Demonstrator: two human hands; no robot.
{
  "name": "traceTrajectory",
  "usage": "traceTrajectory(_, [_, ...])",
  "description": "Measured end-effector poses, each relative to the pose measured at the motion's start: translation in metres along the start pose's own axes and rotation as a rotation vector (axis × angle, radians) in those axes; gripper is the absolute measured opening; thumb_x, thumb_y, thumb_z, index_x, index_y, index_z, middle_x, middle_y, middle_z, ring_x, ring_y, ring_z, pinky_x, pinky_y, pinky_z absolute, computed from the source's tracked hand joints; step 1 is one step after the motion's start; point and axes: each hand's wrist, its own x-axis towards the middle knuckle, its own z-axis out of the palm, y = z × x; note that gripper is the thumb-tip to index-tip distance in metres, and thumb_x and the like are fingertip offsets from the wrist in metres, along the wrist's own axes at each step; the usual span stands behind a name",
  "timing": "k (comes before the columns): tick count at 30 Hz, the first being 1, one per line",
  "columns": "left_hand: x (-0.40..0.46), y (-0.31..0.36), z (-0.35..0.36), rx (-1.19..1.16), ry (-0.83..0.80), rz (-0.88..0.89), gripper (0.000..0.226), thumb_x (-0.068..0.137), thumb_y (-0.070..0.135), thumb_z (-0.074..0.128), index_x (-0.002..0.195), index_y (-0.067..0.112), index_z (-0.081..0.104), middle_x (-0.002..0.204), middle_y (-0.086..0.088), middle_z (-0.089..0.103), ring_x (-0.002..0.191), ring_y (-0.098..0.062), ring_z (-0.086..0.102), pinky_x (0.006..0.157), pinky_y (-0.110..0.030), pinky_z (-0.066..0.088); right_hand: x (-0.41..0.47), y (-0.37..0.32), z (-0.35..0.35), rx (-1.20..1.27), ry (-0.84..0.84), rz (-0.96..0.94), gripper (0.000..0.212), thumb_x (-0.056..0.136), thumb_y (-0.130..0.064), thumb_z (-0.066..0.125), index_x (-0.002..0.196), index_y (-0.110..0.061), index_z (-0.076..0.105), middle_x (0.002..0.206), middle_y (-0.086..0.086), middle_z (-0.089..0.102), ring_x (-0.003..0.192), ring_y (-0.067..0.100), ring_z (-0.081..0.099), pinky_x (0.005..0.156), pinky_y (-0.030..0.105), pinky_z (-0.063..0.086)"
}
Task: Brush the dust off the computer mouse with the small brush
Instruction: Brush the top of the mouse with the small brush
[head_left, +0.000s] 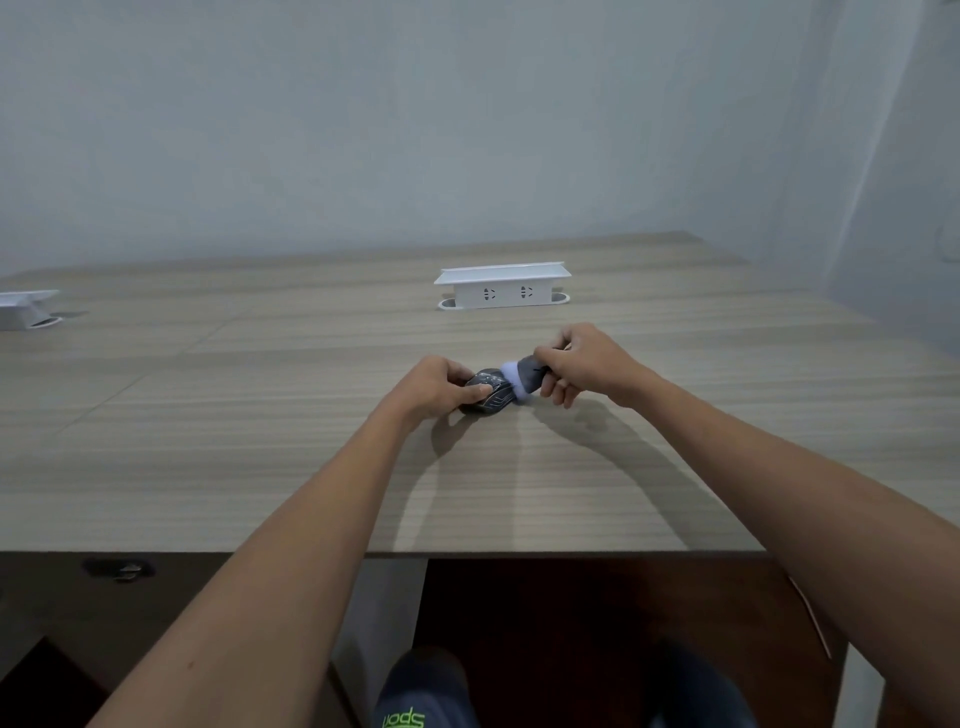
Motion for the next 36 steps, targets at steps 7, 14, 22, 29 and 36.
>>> traceTrajectory(7, [0.001,0.002,0.000,0.012,0.009,-0.015,0.031,0.087,0.023,0.077,0.113,0.006,0.077,0.107,-0.013,0.078,0.085,-0.014,0.064,0.081,-0.024,0.050,0.002,0.011,0.005,-0.013,0.024,0.024,0.025,0.077,-0.012,0.062,0.064,0.006,0.073,0.062,0.023,0.072,0.051,0.028,0.070,0.054,0.031,0.058])
traceTrajectory(14, [0.003,0.005,0.000,0.013,0.020,-0.027,0.033,0.086,0.023,0.078,0.113,0.003,0.076,0.109,-0.017,0.077,0.086,-0.016,0.062,0.081,-0.025,0.047,-0.003,0.012,-0.010,0.088,-0.141,0.070,0.030,0.081,-0.013,0.056,0.058,-0.005,0.074,0.073,0.027,0.074,0.055,0.026,0.069,0.055,0.031,0.062])
traceTrajectory(22, [0.003,0.007,0.001,0.017,0.040,-0.030,0.033,0.086,0.024,0.078,0.112,0.002,0.077,0.108,-0.017,0.077,0.086,-0.016,0.062,0.079,-0.026,0.048,0.003,0.010,-0.001,-0.007,-0.101,0.088,0.031,0.084,-0.010,0.058,0.078,0.018,0.070,0.074,0.032,0.073,0.060,0.032,0.072,0.061,0.036,0.065])
traceTrajectory(29, [0.005,0.008,0.005,0.015,0.061,-0.034,0.032,0.086,0.022,0.078,0.109,-0.001,0.077,0.107,-0.021,0.076,0.083,-0.018,0.061,0.079,-0.028,0.046,-0.001,0.005,-0.006,-0.006,-0.113,0.144,0.026,0.086,-0.005,0.057,0.076,0.015,0.072,0.077,0.030,0.075,0.060,0.031,0.072,0.059,0.033,0.064])
traceTrajectory(36, [0.005,0.008,0.006,0.017,0.082,-0.041,0.032,0.084,0.024,0.079,0.105,-0.001,0.078,0.106,-0.023,0.076,0.081,-0.018,0.059,0.076,-0.029,0.044,-0.004,-0.004,0.005,0.107,-0.170,0.212,0.020,0.082,-0.005,0.066,0.071,0.008,0.076,0.080,0.032,0.075,0.061,0.029,0.072,0.058,0.030,0.062])
